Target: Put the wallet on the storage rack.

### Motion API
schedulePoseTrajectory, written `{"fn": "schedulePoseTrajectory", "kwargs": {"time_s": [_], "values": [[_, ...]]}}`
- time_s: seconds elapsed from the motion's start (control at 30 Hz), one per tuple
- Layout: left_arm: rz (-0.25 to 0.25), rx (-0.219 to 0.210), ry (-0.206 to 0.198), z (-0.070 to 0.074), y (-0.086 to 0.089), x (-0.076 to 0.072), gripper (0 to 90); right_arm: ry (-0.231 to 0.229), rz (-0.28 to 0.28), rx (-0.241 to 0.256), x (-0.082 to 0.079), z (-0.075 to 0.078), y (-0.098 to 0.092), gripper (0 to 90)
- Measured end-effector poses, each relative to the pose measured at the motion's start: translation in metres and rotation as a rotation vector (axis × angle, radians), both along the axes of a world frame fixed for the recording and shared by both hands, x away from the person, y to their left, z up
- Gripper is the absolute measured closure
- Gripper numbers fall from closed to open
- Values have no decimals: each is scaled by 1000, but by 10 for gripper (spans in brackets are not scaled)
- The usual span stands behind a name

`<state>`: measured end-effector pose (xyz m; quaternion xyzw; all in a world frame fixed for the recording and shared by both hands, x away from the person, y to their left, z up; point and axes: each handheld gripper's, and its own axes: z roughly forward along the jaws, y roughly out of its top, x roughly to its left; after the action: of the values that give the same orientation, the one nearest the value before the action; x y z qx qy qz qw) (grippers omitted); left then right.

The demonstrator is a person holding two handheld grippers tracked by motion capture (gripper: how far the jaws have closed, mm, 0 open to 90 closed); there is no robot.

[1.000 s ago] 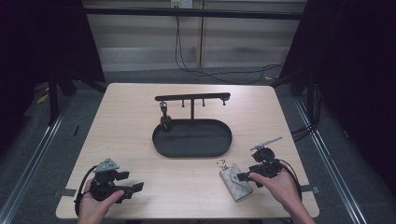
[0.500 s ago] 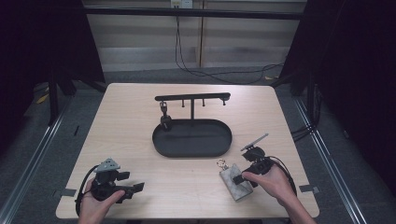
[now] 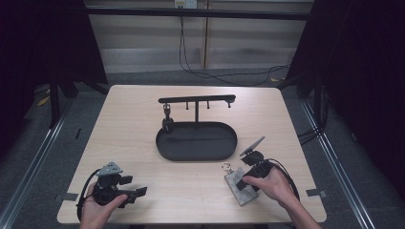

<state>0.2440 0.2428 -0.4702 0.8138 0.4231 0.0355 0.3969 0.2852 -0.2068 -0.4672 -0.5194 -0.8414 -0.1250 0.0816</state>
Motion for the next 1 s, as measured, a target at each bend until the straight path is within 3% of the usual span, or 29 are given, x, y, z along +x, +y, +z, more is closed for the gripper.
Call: {"fn": "schedulePoseTrajectory", "kwargs": {"time_s": [0.47,0.57,1.0], "values": [[-4,-1,2,0,1,0,223,-7,-7,-21,-1,3,2,550],[5,-18,7,0,2,0,223,-4,-11,-14,-1,3,1,554],[4,-18,-7,2,5,1,209,-1,-7,-3,2,5,-2,573]]}}
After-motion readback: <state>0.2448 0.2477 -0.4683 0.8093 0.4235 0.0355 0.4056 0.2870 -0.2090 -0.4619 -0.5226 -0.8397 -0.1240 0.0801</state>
